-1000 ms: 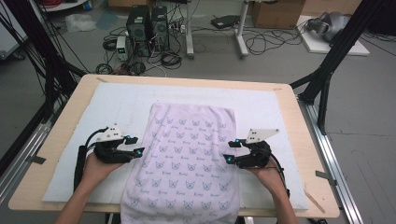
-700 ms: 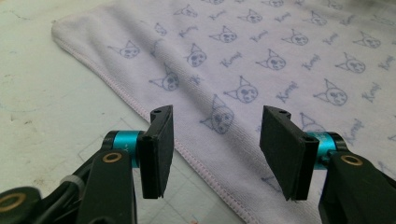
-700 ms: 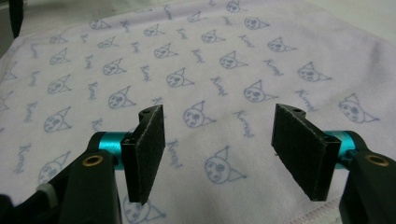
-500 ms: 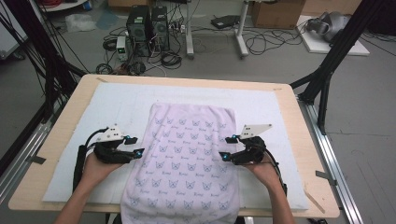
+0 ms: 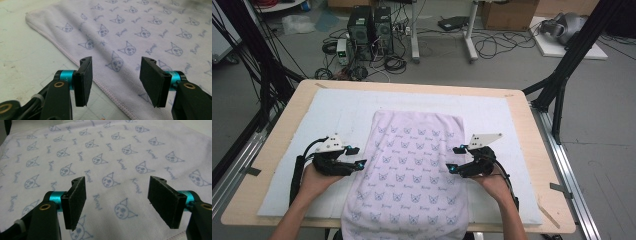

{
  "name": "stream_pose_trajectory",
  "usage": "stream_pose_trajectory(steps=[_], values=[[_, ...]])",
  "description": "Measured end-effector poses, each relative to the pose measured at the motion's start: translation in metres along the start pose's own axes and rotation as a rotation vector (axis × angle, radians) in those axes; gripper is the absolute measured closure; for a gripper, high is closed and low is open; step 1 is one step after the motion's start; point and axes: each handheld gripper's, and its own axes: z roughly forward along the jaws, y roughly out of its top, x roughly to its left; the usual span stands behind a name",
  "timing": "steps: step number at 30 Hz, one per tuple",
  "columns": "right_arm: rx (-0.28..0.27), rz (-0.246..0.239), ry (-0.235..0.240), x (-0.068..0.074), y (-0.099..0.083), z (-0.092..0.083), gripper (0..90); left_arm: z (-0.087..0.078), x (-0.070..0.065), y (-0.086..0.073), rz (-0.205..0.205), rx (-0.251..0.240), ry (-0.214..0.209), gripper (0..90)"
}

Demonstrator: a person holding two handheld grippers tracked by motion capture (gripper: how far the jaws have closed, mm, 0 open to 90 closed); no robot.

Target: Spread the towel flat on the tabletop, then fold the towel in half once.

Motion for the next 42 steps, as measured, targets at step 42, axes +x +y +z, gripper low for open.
stream_pose_trajectory(steps=[42], values=[[0.058, 0.104, -0.124, -0.09, 0.044, 0.009, 45.2, 0.067, 0.082, 0.065, -0.052, 0.077, 0.038, 61.0]])
